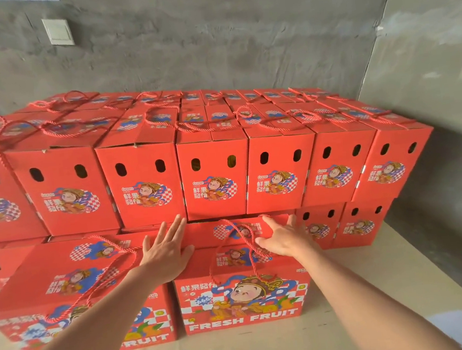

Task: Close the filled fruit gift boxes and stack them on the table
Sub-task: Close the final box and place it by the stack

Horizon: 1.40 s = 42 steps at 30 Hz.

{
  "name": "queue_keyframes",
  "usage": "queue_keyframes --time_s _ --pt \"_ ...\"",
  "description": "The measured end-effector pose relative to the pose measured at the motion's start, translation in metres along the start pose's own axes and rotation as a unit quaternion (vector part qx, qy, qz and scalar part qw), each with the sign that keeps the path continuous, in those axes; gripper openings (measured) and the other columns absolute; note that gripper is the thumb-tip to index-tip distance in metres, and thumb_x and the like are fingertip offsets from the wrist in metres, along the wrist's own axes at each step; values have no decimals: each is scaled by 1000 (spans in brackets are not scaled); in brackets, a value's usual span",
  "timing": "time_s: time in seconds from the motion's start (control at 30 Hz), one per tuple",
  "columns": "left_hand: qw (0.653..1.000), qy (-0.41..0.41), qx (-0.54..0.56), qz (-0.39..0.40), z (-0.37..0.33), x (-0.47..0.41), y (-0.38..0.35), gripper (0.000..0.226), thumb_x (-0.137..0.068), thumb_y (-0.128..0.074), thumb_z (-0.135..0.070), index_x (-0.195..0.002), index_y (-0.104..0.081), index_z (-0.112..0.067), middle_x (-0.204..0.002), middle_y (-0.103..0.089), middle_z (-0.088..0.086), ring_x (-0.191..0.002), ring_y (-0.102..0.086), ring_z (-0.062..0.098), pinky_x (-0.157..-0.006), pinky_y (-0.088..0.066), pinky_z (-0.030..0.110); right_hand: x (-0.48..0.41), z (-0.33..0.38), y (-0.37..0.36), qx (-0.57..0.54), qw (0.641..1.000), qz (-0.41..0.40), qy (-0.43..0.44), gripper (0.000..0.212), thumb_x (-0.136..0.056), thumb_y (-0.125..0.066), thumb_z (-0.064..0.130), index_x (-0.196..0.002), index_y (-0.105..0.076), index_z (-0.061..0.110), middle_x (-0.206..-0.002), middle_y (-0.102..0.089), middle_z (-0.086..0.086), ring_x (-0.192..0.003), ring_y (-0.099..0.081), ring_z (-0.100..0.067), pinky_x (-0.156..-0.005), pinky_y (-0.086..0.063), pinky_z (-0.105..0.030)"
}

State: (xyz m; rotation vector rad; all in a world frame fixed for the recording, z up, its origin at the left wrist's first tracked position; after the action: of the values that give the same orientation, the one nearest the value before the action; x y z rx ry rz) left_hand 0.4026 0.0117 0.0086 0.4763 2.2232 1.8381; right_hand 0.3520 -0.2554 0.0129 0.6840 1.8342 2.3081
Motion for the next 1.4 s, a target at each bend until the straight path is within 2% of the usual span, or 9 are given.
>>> queue_keyframes --time_s 0.23,0.4,0.63,0.73,0.83,0.9,1.03,1.27,1.4 --pt "993 -64 -91 -34 20 41 -1 87 -63 27 -79 -141 20 -41 -146 39 -15 -134 37 12 -106 28 51 -2 0 -5 -48 999 -3 1 77 -79 -44 75 -143 -6 55 -157 10 -14 -140 -16 -46 -106 -33 -50" --pt "995 -48 -65 -52 22 44 -2 108 -59 32 -78 -150 -7 -34 -157 11 -10 -144 14 11 -116 8 45 7 6 -17 -35 999 -19 6 80 -77 -37 81 -144 -3 54 -157 9 -17 -141 -9 -49 -108 -29 -53" --pt "977 -129 -169 -3 40 54 4 96 -58 7 -93 -139 25 -44 -148 37 -2 -132 41 25 -100 34 51 20 7 -14 -29 996 -79 31 76 -78 -31 81 -145 -8 52 -158 7 -15 -140 -16 -46 -108 -34 -50" --pt "979 -106 -170 21 49 61 5 97 -50 20 -92 -136 25 -46 -151 27 1 -142 19 34 -113 8 56 22 8 -13 -30 996 -82 36 77 -79 -32 81 -145 -11 50 -158 6 -17 -141 -13 -46 -109 -30 -51" --pt "974 -125 -189 -20 34 68 17 90 -78 7 -79 -144 -33 -33 -145 -41 14 -127 -44 42 -94 -42 59 24 6 -11 -32 994 -88 48 77 -79 -36 79 -146 -16 47 -157 3 -19 -141 -13 -46 -111 -27 -50" --pt "978 -113 -167 -49 30 69 20 84 -85 1 -73 -135 -51 -30 -129 -57 14 -115 -57 38 -84 -50 55 22 6 -9 -33 994 -91 52 77 -79 -37 79 -146 -19 46 -157 0 -20 -141 -15 -45 -110 -28 -50" --pt "985 -53 -162 -27 41 59 0 86 -66 4 -81 -145 9 -47 -157 -4 1 -144 -5 29 -114 -14 52 13 10 -7 -24 993 -101 52 74 -79 -38 78 -144 -23 47 -157 -6 -19 -138 -25 -45 -107 -33 -49" --pt "986 -32 -165 -20 37 58 3 78 -82 -27 -74 -146 8 -45 -157 2 -2 -143 2 30 -114 -9 52 10 11 -4 -27 994 -104 33 69 -80 -40 76 -141 -29 47 -154 -14 -16 -132 -36 -43 -103 -38 -46" --pt "988 -33 -151 13 36 58 4 80 -81 -25 -74 -143 18 -46 -158 14 -2 -144 13 32 -114 2 59 15 12 -6 -18 998 -54 37 77 -79 -27 81 -146 -16 46 -157 8 -16 -144 -2 -40 -113 -10 -57"
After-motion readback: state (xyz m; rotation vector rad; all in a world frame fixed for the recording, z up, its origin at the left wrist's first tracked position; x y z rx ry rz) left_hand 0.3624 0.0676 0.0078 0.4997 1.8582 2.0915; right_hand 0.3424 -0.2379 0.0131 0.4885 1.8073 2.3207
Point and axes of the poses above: each hand's wrist, its own x-axis away from the middle knuckle, its own y-axis out of the back of the hand, z = x × y, the point moved 7 cm from there along -x, towards the middle knuckle
